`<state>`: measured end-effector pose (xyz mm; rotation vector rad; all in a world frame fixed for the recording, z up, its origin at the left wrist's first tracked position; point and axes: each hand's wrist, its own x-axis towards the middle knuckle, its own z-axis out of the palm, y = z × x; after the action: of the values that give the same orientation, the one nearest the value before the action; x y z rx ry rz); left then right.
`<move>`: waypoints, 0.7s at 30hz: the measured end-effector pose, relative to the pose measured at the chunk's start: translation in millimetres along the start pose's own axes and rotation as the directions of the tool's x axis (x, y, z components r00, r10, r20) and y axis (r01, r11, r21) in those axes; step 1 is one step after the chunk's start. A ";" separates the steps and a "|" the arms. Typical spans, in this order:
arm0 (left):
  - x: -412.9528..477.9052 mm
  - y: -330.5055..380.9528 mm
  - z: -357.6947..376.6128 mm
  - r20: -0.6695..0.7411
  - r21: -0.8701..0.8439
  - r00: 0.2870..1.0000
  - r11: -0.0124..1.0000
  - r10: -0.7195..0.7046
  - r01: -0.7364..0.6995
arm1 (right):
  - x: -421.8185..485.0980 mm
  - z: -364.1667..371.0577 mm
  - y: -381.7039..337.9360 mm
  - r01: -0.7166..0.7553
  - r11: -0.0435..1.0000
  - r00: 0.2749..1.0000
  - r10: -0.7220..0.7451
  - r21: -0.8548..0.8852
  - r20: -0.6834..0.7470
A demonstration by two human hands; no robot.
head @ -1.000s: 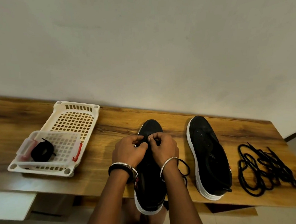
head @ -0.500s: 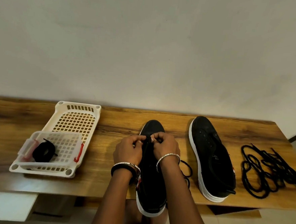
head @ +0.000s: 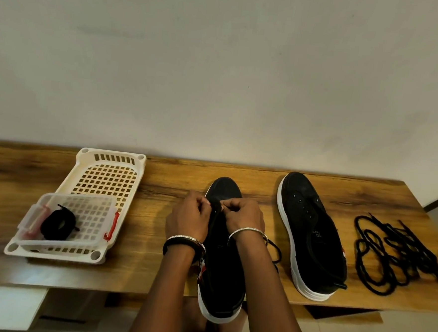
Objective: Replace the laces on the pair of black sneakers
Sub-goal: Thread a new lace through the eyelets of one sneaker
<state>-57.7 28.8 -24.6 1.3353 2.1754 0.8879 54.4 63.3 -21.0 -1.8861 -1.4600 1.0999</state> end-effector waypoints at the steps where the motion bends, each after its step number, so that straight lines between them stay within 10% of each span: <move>1: 1.6 -2.0 -0.7 0.001 -0.049 1.000 0.999 -0.002 0.002 | 0.7 -0.4 -0.3 -0.002 1.000 1.000 0.002 -0.010 0.014; 4: 7.4 -3.1 -14.7 -0.017 -0.469 0.993 0.878 -0.120 0.098 | 3.1 -2.3 2.1 -0.004 0.999 0.999 0.002 0.040 0.036; 9: 7.3 4.8 -54.3 0.085 -0.964 0.963 0.222 -0.257 0.144 | 4.0 -5.5 7.4 0.025 0.988 0.999 -0.030 0.149 0.035; 12: 9.0 -13.8 -59.2 -0.072 -0.824 0.979 0.564 -0.193 0.051 | 4.8 -8.2 9.0 0.023 0.988 0.999 -0.028 0.151 0.035; 15: 7.4 -25.3 -58.0 -0.080 -0.258 0.990 0.957 0.118 -0.135 | 4.6 -8.0 9.3 0.036 0.992 0.999 -0.039 0.122 0.021; 18: 3.4 -22.1 -51.5 0.098 0.196 0.984 0.966 0.152 -0.168 | 4.5 -8.3 8.9 0.036 0.992 0.999 -0.039 0.118 0.019; 21: 7.7 -25.4 -49.4 0.053 0.048 0.987 0.987 0.153 -0.155 | 4.6 -9.7 9.9 0.049 0.989 0.998 -0.052 0.139 0.020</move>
<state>-109.0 12.8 -8.5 1.5518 2.0931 0.8501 68.2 65.6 -24.8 -1.7371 -1.3984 1.1719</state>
